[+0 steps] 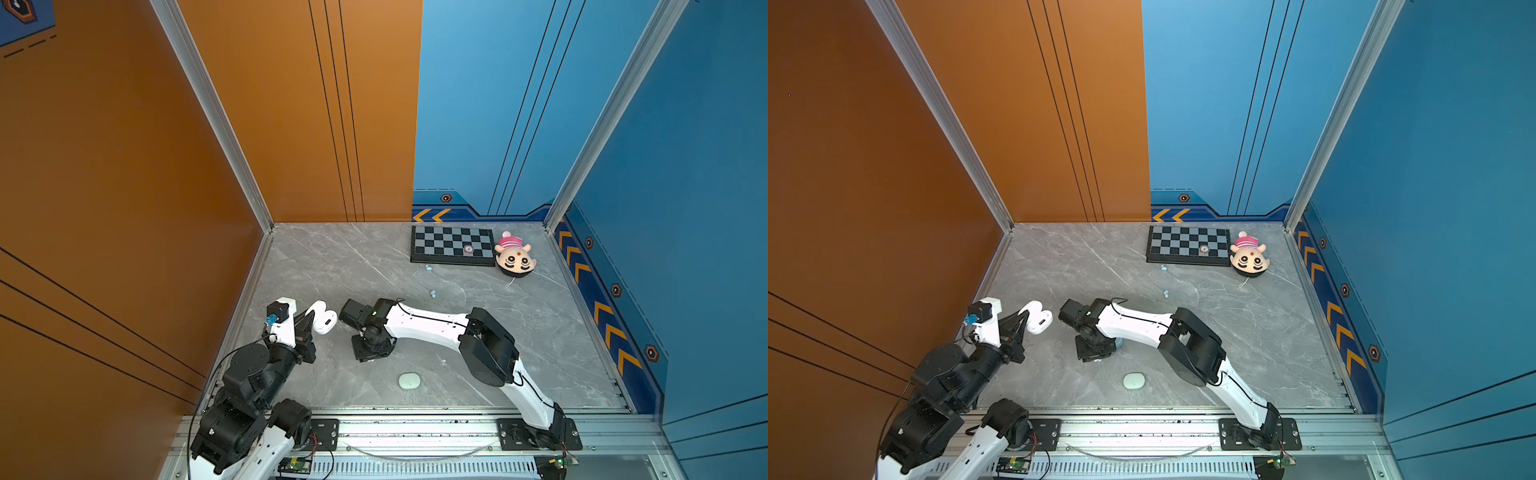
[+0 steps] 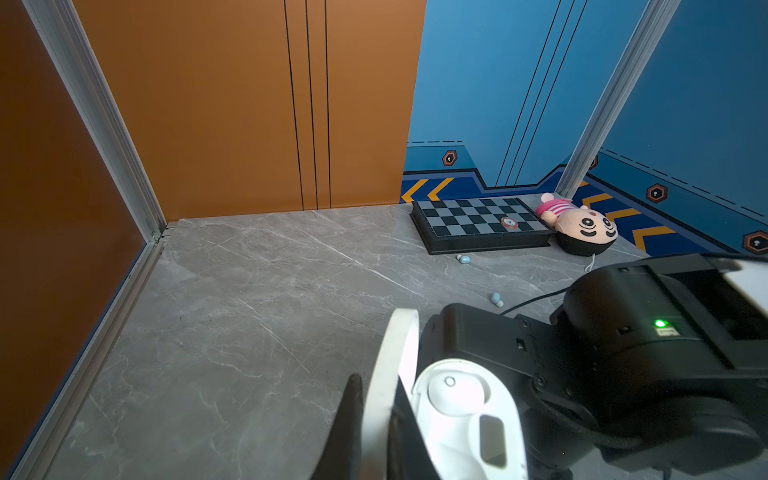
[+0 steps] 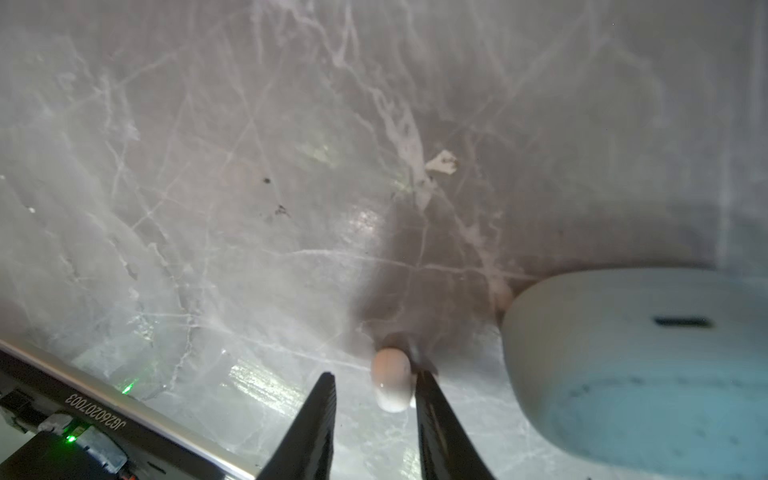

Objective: Insert the wireless bluetooth earbuds into the charging case
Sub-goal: 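Lower the right gripper and close it on the second white earbud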

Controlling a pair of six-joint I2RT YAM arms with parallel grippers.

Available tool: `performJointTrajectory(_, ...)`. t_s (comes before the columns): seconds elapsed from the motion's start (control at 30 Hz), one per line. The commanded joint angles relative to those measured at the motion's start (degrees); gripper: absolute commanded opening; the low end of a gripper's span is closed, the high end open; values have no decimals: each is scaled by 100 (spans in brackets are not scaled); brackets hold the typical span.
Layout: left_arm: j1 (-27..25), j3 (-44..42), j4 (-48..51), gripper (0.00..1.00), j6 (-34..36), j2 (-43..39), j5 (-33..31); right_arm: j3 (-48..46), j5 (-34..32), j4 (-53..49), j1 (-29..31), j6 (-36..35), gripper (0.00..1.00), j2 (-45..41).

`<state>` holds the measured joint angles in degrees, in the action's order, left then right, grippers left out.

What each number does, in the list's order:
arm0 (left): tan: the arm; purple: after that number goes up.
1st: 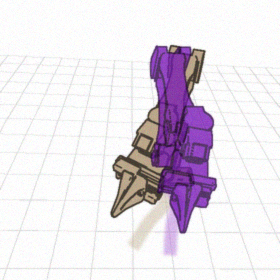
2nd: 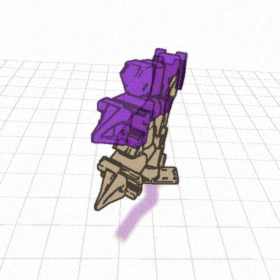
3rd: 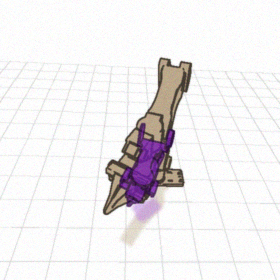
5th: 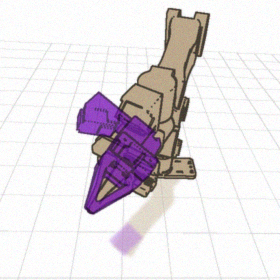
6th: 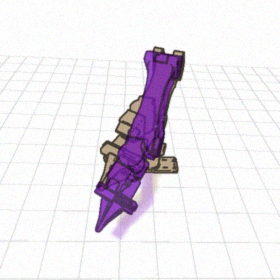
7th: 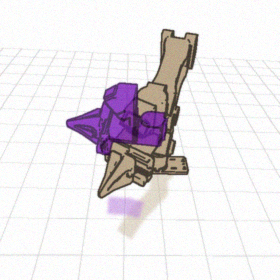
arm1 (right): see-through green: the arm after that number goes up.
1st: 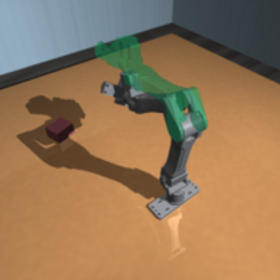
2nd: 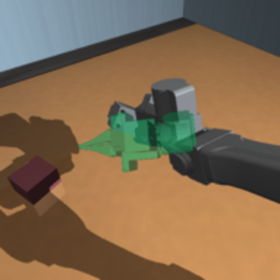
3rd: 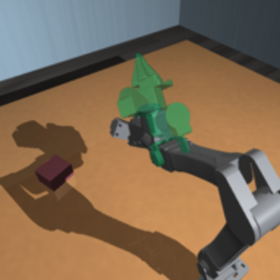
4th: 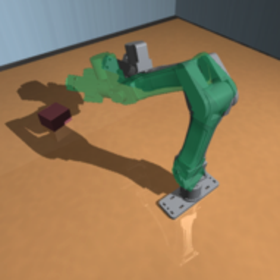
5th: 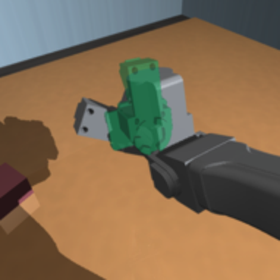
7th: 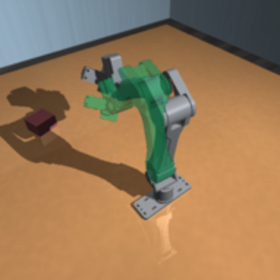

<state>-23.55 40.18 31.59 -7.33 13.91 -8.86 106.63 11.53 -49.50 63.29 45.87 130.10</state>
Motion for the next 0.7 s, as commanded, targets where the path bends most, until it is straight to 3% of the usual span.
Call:
performJointTrajectory(0.0,52,-63,13,0,39,-94,-84,120,-157,-296,-27,-130,35,102)
performJointTrajectory(0.67,52,-98,11,0,61,-228,-160,385,168,-487,-53,-139,31,633)
